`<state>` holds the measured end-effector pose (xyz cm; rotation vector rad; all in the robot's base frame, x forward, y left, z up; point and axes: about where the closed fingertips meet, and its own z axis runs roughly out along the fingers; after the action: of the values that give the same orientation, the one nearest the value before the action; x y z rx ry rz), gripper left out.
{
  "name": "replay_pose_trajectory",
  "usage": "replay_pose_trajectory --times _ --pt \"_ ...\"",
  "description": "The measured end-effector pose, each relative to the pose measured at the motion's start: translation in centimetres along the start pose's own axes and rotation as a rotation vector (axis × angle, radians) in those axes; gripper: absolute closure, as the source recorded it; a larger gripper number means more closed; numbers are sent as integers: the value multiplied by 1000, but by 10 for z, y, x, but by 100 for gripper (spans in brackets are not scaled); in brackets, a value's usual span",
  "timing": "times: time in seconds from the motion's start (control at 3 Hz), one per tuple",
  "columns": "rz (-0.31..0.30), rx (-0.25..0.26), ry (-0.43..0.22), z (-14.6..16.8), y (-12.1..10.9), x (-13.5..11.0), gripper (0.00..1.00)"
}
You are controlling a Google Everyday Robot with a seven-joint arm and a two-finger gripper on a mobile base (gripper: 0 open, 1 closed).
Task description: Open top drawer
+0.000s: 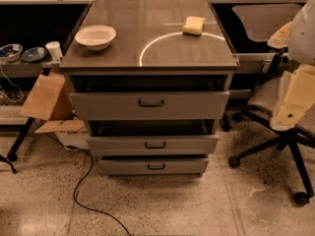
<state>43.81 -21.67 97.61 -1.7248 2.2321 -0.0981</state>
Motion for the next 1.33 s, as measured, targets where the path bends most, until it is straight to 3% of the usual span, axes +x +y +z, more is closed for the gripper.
replay_pose_trajectory --times 0.67,1.0,1.33 --pt "-13 3 -16 7 3 -8 0" --pt "-5 -1 -33 44 12 -31 0" --pt "10 -23 -26 129 22 -67 0"
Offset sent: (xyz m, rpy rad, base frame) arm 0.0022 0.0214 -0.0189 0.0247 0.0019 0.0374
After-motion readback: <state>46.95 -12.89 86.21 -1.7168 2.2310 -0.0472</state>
